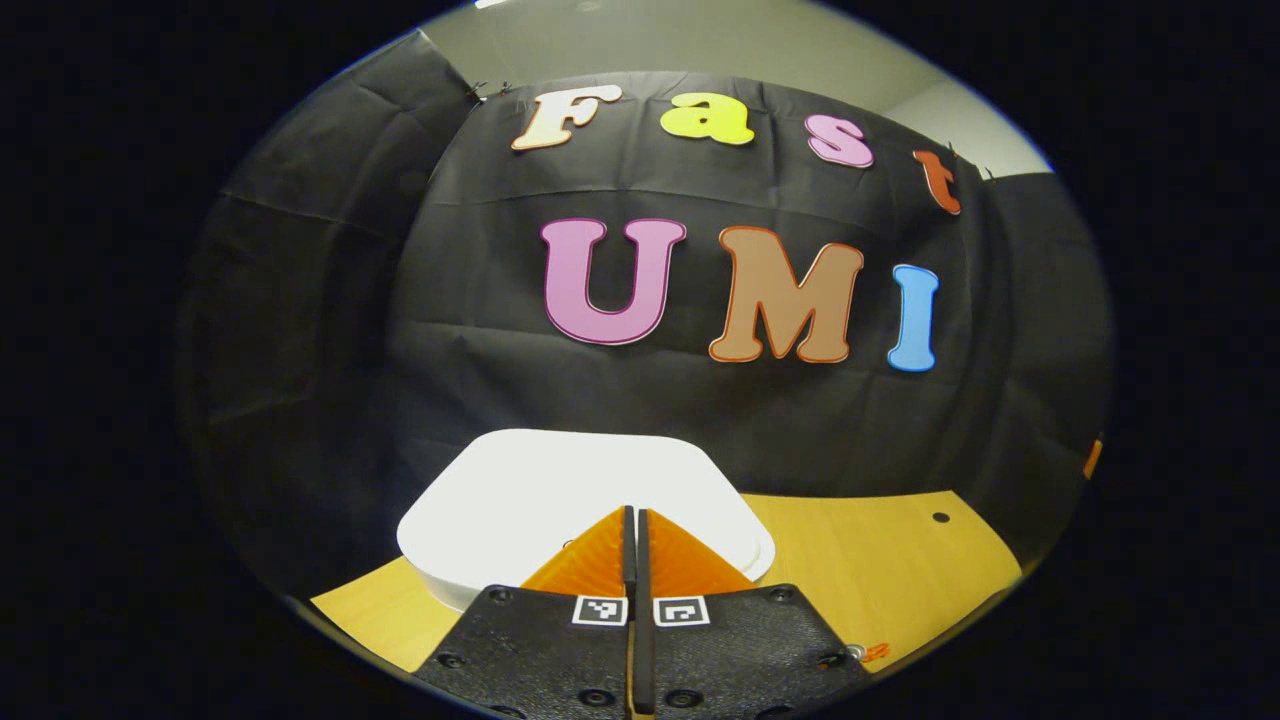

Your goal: Press the lid of the desktop garbage bin to open it, pick up the crumpled paper on the desktop and throw it into the bin, then pick up the pop can on the desktop and drop it into the bin, and finally close the garbage bin lid.

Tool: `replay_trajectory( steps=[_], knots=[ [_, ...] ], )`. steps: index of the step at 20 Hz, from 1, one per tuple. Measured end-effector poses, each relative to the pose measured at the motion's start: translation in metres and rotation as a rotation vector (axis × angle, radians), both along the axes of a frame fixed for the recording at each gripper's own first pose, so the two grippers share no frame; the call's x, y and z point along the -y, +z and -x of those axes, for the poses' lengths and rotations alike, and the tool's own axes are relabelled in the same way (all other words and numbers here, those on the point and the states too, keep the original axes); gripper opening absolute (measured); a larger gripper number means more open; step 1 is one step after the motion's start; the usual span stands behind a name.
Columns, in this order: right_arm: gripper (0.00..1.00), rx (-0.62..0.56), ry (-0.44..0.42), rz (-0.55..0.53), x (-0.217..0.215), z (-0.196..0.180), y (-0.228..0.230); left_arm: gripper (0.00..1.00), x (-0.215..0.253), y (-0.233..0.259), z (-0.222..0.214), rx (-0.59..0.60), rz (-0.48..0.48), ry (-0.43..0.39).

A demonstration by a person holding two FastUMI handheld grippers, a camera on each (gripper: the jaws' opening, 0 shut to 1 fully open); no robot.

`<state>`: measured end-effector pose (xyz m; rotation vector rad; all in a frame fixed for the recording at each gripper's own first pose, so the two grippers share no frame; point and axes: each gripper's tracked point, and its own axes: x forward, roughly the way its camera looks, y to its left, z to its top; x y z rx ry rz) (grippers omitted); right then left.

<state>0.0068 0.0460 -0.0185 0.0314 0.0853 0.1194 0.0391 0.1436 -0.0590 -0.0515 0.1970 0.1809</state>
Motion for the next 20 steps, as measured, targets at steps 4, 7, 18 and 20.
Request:
replay_trajectory(
  steps=[4,7,18,20],
  knots=[
    [0.96,0.001,0.010,0.002,-0.003,-0.008,0.001,0.00,0.001,-0.013,0.002,-0.068,-0.045,-0.003],
    [0.96,0.028,0.042,0.007,-0.013,-0.010,0.005,0.00,-0.001,0.000,0.000,-0.009,-0.026,0.030],
    [0.96,-0.112,0.093,0.084,-0.005,-0.016,-0.066,0.95,0.041,0.070,0.036,0.204,-0.182,-0.053],
    [0.96,-0.171,0.108,0.088,-0.006,-0.018,-0.091,0.94,0.053,0.074,0.049,0.215,-0.166,-0.066]
  ],
)
